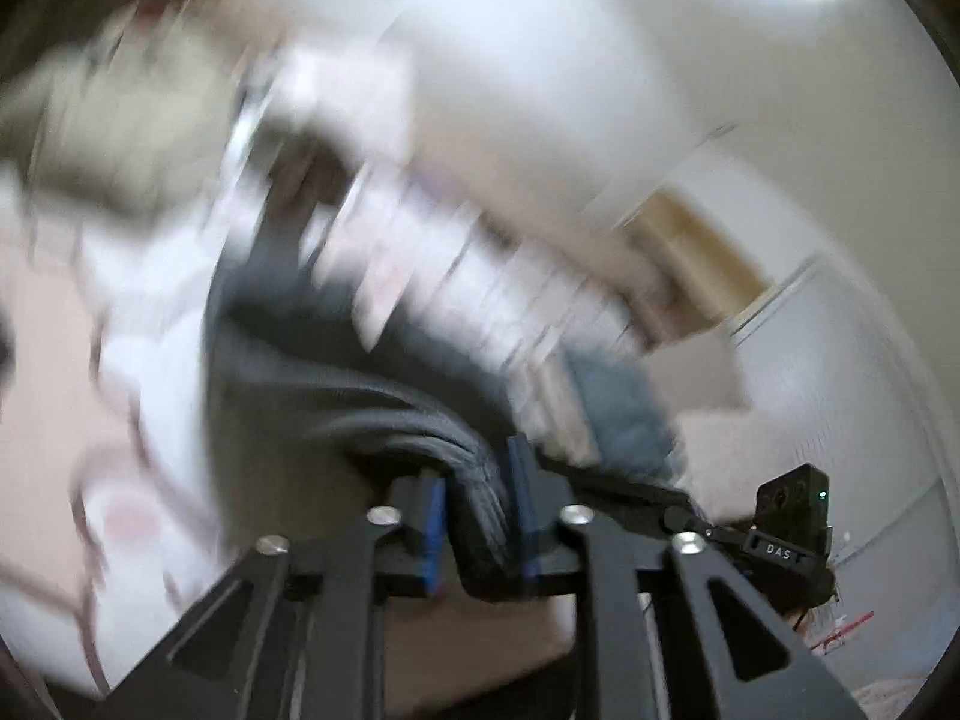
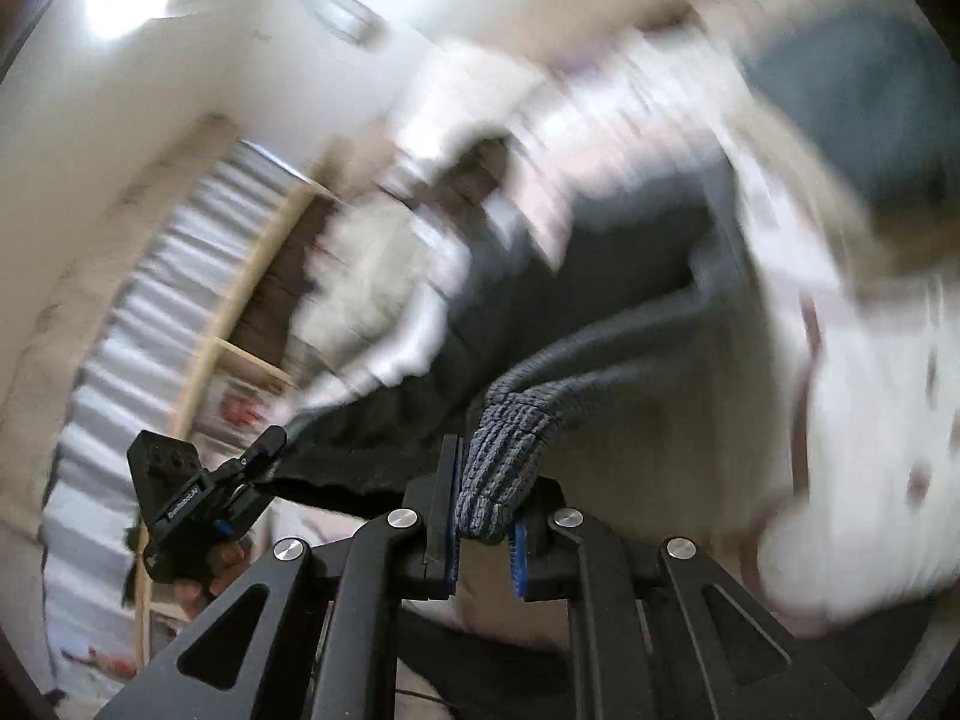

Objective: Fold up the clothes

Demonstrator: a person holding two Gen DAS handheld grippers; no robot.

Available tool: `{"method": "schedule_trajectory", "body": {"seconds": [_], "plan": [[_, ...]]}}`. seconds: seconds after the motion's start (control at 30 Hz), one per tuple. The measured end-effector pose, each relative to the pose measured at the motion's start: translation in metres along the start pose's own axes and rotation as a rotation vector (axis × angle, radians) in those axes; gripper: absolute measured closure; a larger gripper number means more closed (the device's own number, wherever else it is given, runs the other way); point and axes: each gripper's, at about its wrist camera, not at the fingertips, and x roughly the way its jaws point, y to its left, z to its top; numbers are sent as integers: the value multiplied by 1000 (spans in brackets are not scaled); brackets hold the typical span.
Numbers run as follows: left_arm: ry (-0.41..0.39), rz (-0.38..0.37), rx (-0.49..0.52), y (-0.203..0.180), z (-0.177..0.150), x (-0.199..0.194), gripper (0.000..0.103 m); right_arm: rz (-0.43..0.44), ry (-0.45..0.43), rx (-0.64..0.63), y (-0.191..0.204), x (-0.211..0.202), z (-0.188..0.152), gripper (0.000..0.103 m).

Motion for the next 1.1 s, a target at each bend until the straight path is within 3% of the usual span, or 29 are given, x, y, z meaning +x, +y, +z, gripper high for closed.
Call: {"method": "schedule_trajectory", "body": {"seconds": [0.07, 0.2, 0.37, 0.47, 0.67, 0.77, 0.87, 1.0, 1.1], "plan": [[-96, -63, 61, -35, 40, -29, 88, 56, -113, -102, 42, -41, 29, 90], [-247, -111, 205, -102, 99, -79, 88, 116, -318, -298, 125, -113, 70, 90], [-310, -63, 301, -138, 153, -107, 88, 87, -456, -474, 191, -151, 98, 90], [-260, 6, 285, -129, 180, -89, 88, 40, -415, -475, 197, -134, 127, 90], [-120, 142, 195, -80, 221, 13, 90, -80, -273, -390, 165, -48, 197, 90], [-143, 183, 215, -82, 255, 44, 91, -122, -237, -326, 159, -14, 245, 90], [-238, 205, 321, -111, 282, 35, 91, -113, -281, -351, 181, -19, 271, 90], [-301, 205, 413, -132, 277, 1, 91, -86, -381, -438, 206, -47, 256, 90], [-244, 213, 466, -116, 239, -5, 91, -102, -367, -500, 197, -44, 222, 90]]}}
